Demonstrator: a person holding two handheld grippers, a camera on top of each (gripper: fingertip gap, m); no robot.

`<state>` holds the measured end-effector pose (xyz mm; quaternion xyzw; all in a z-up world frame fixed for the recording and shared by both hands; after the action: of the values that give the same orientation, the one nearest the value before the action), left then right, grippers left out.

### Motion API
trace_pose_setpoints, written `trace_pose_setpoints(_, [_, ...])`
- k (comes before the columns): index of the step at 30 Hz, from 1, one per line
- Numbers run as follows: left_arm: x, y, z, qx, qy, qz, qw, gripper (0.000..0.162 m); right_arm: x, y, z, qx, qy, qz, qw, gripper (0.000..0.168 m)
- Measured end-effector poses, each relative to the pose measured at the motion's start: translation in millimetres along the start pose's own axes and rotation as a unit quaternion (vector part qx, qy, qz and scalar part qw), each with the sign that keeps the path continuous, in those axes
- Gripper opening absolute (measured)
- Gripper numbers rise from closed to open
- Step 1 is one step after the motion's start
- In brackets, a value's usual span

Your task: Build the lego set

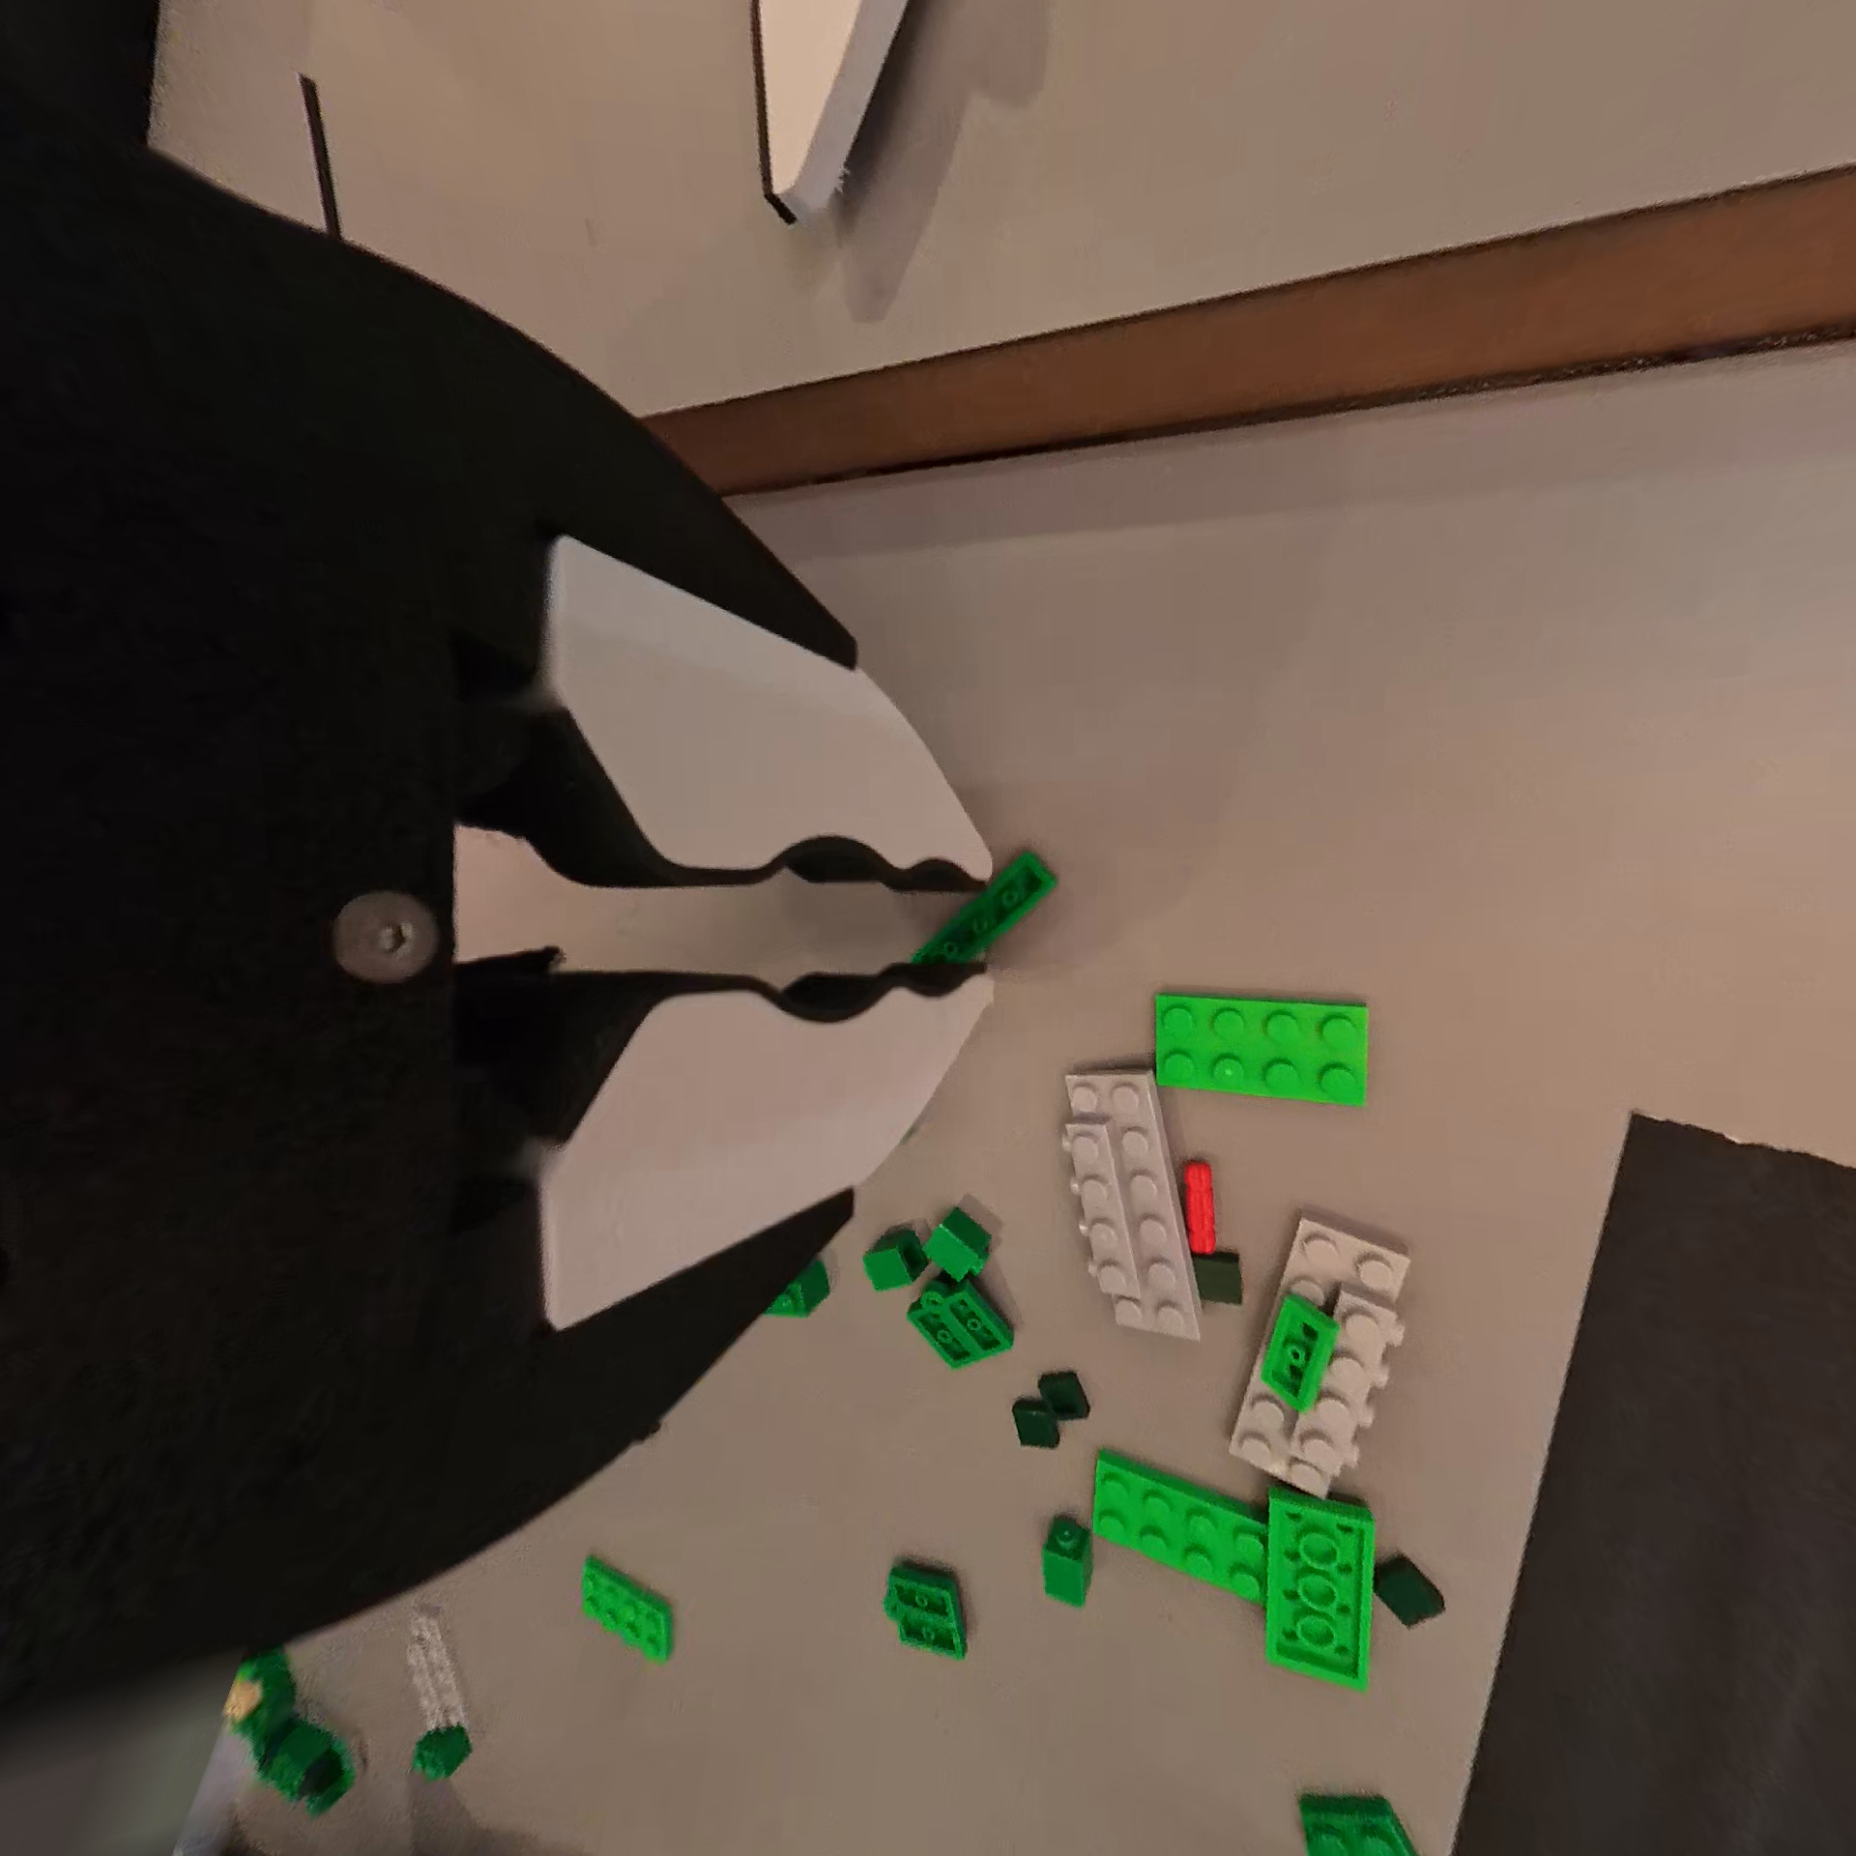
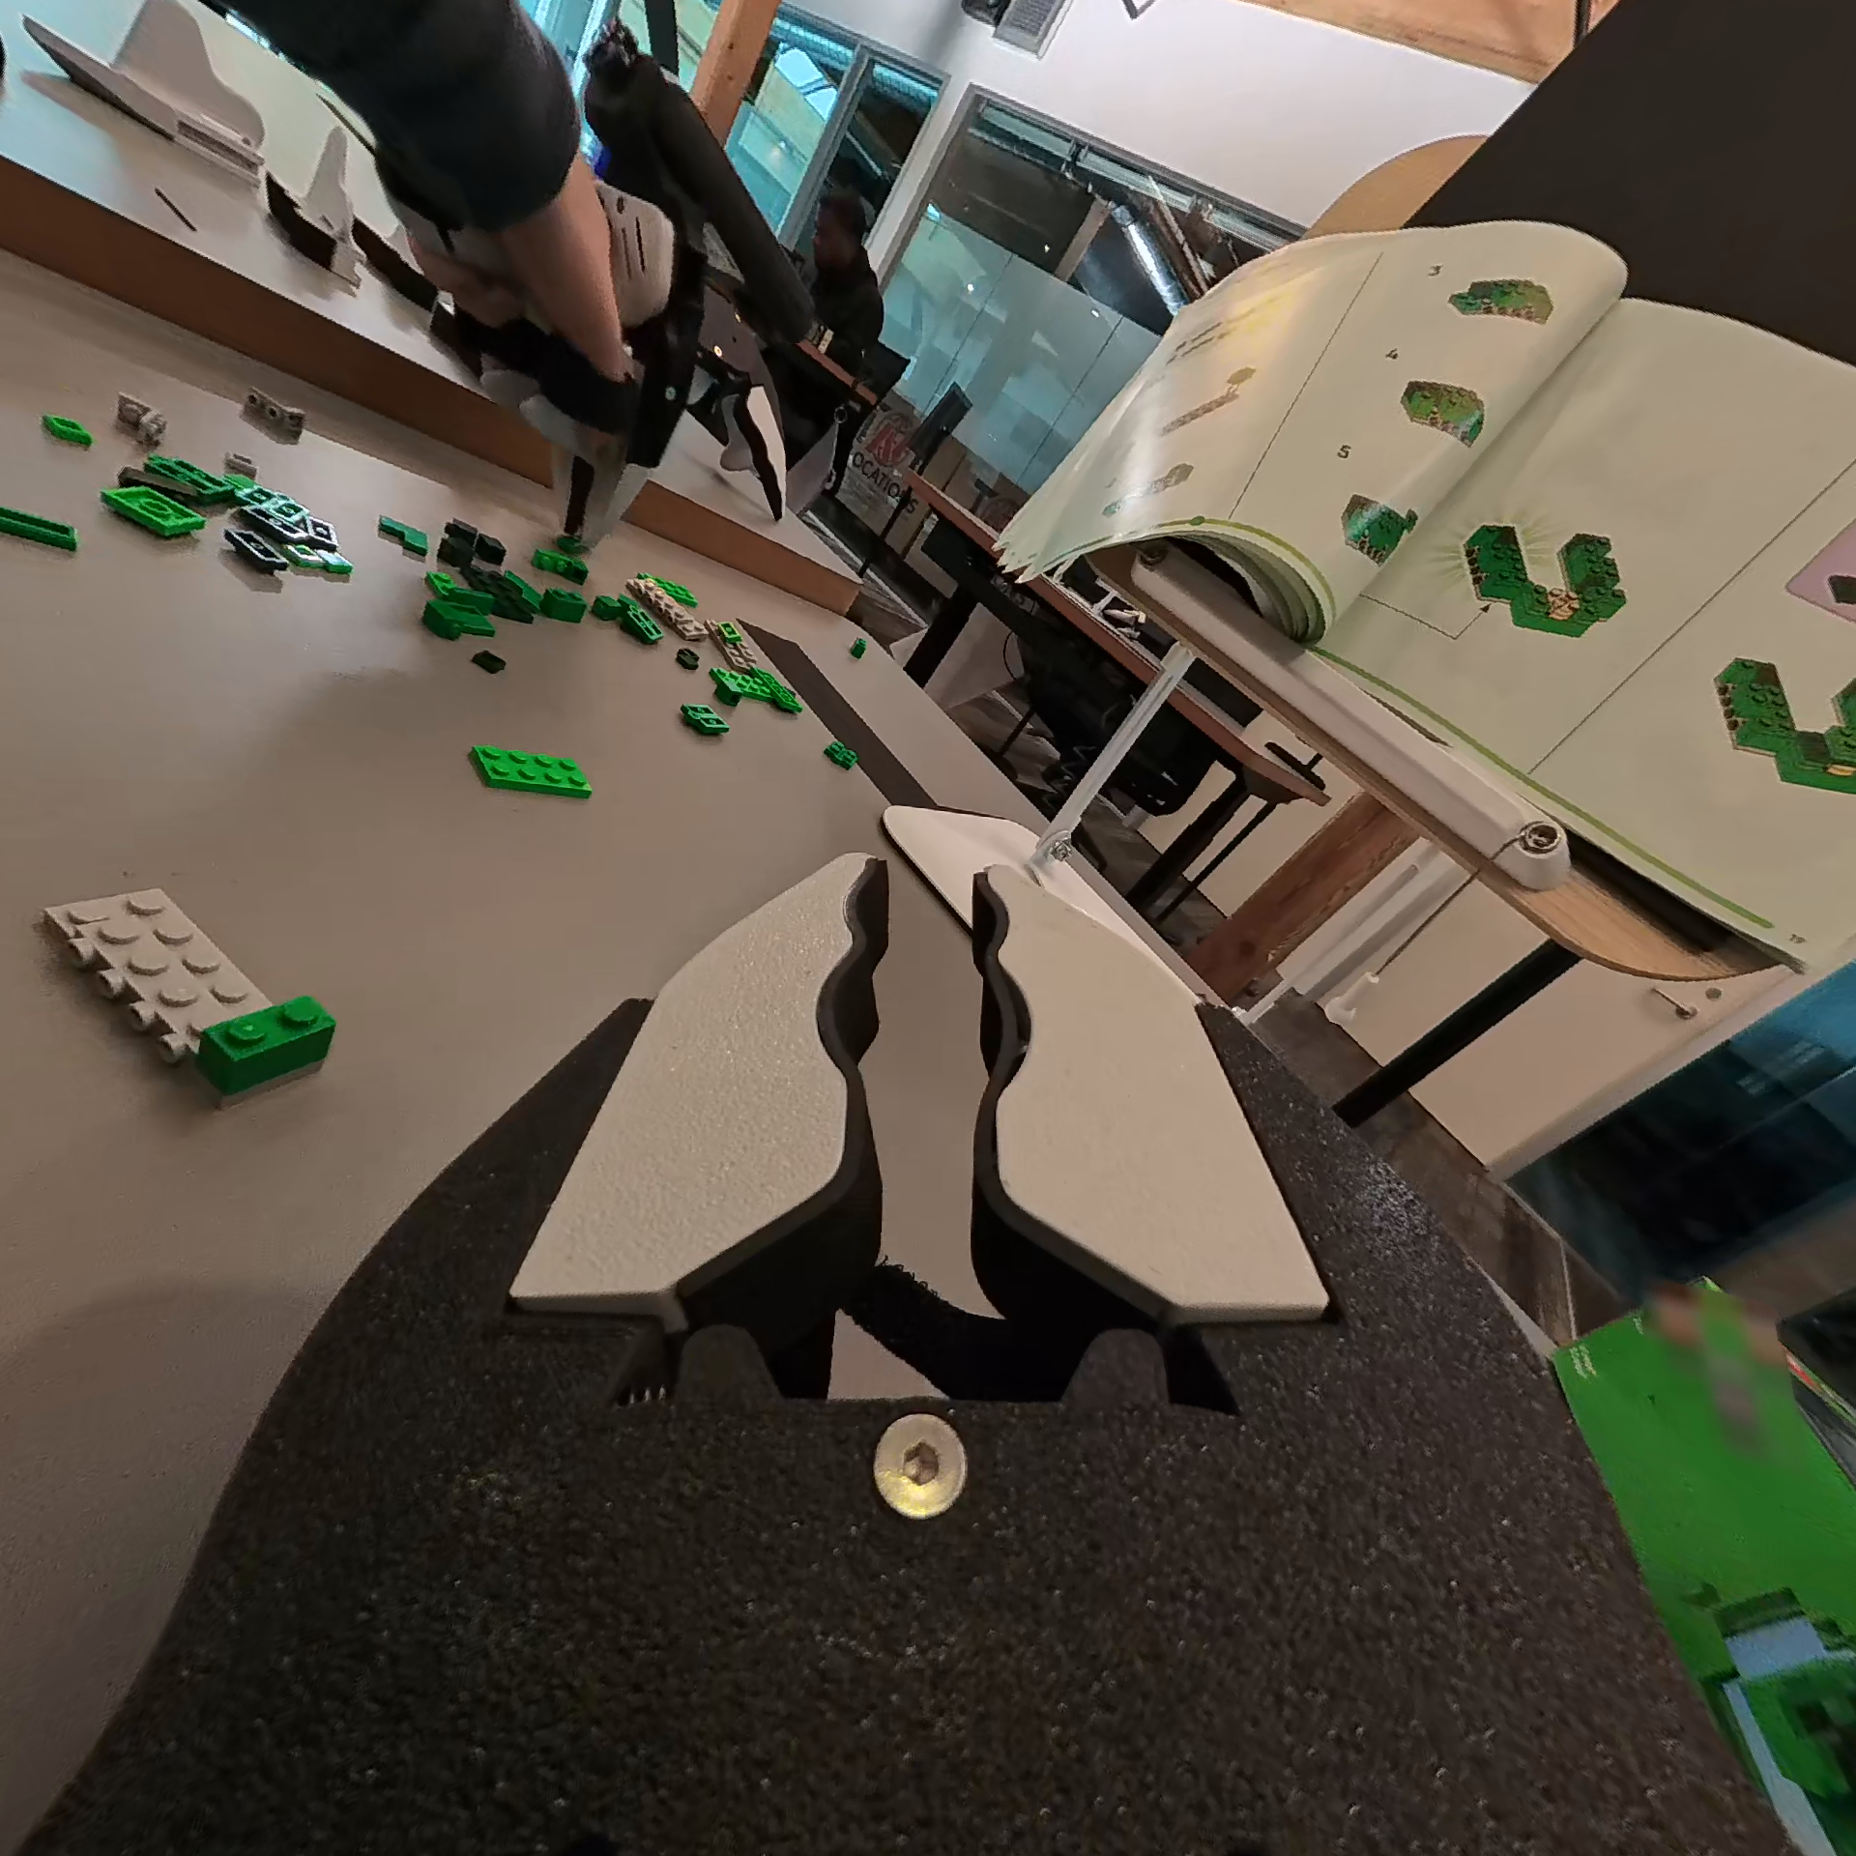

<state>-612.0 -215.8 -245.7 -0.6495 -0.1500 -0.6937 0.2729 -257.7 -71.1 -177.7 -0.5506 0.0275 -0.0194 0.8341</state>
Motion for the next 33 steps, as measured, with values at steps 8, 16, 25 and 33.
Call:
trace_pose_setpoints(8, [41.7,-16.9,51.0,-0.139,0.078,0.195,0.968,0.0,0.0,-0.5,0.3,0.005,0.001,0.004,1.0,0.015])
trace_pose_setpoints(16, [159.4,66.7,207.8,-0.392,0.199,0.6,0.668,0.0,0.9,-5.7,-17.4,0.032,-0.047,0.021,0.998,0.014])
trace_pose_setpoints(25, [141.4,138.1,274.3,-0.583,-0.348,0.6,0.423,0.0,12.3,-78.6,-40.0,-0.322,-0.302,0.07,0.894,0.014])
trace_pose_setpoints(33, [105.5,158.7,298.0,-0.663,-0.418,0.52,0.341,0.0,7.2,-80.3,-63.7,-0.457,-0.396,-0.071,0.793,0.019])
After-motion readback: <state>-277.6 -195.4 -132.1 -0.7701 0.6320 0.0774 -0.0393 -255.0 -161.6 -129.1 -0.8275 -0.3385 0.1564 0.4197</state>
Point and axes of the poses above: each gripper's, where its closed fingertips meet, x back along the fingers, y out of its underside, z = x × y across the jaws, the point moved 2 cm from there along x, back along the fingers, and after that the axes turned 11 degrees about -x, right-handed, at the moved point
